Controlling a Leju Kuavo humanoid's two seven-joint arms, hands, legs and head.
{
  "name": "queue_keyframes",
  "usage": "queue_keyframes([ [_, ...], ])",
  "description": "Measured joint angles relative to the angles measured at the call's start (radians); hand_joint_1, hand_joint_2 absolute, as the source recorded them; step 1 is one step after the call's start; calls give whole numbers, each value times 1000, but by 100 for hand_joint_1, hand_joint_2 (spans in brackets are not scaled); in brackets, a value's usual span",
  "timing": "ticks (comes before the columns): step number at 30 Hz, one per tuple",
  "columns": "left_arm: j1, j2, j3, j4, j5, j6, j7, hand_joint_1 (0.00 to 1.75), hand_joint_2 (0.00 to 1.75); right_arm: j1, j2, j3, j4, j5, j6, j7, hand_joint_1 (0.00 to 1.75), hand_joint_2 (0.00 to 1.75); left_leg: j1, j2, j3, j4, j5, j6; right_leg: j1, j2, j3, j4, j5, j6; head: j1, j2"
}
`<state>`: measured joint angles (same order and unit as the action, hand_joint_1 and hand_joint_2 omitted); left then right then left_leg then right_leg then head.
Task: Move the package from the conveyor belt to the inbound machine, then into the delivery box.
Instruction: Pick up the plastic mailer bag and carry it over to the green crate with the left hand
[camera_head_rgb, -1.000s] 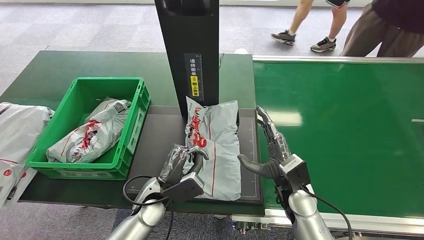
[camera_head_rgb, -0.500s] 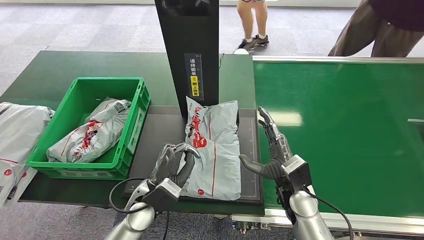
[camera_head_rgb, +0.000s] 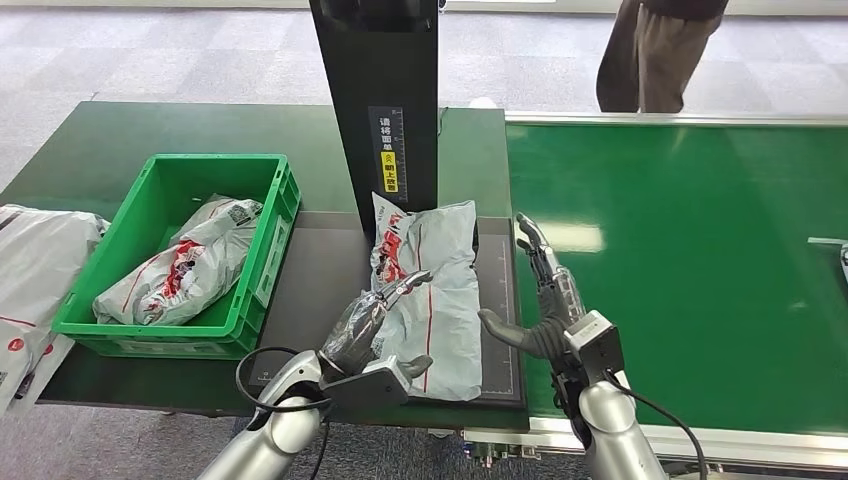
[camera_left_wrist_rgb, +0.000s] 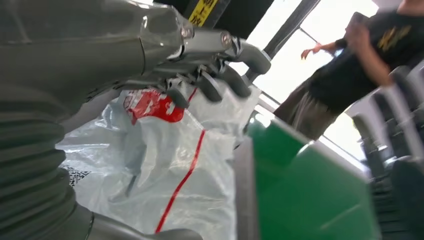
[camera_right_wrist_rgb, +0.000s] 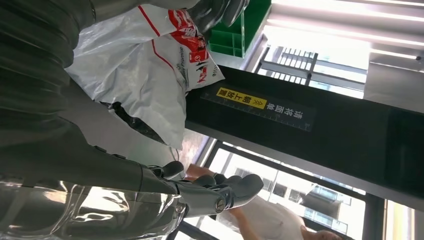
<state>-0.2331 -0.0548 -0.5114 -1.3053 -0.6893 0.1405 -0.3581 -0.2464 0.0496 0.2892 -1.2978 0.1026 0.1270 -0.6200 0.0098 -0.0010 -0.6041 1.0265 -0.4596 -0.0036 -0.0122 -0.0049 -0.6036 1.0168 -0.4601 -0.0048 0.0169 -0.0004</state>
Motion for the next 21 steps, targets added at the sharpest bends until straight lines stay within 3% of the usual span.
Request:
queue_keyframes([
  [4, -36, -9, -22, 54, -71, 7, 47, 0, 175, -6, 0, 0, 9, 5, 0, -2, 0, 175, 0, 0, 0, 0, 0, 0, 0, 0, 0, 0, 0, 0, 0, 0],
  [12, -92, -23, -61, 168, -237, -32, 225, 0, 175, -19, 4, 0, 23, 8, 1, -2, 0, 175, 0, 0, 0, 0, 0, 0, 0, 0, 0, 0, 0, 0, 0, 0],
  [13, -98, -26, -62, 181, -247, -38, 238, 9, 175, -21, 5, 0, 24, 8, 1, -1, 0, 175, 0, 0, 0, 0, 0, 0, 0, 0, 0, 0, 0, 0, 0, 0],
  [14, -106, -29, -64, 194, -255, -45, 249, 38, 175, -22, 6, 0, 26, 8, 1, 0, 0, 175, 0, 0, 0, 0, 0, 0, 0, 0, 0, 0, 0, 0, 0, 0],
  [16, -119, -34, -67, 221, -268, -62, 266, 125, 175, -25, 7, 0, 29, 8, 1, 2, 0, 175, 0, 0, 0, 0, 0, 0, 0, 0, 0, 0, 0, 0, 0, 0],
  [17, -124, -37, -67, 232, -274, -71, 272, 160, 175, -26, 8, 0, 30, 8, 0, 3, 0, 175, 0, 0, 0, 0, 0, 0, 0, 0, 1, 0, 0, 0, 0, 0],
  [18, -128, -39, -67, 242, -279, -80, 278, 175, 175, -27, 8, 0, 31, 8, 0, 4, 0, 175, 0, 0, 0, 0, 0, 0, 0, 0, 1, 0, 0, 0, 0, 0],
  [21, -139, -45, -67, 263, -293, -101, 287, 175, 175, -27, 9, 0, 34, 9, -1, 6, 0, 175, 0, 0, 1, 0, 0, 0, 0, 0, 2, 0, 0, 0, 0, 0],
])
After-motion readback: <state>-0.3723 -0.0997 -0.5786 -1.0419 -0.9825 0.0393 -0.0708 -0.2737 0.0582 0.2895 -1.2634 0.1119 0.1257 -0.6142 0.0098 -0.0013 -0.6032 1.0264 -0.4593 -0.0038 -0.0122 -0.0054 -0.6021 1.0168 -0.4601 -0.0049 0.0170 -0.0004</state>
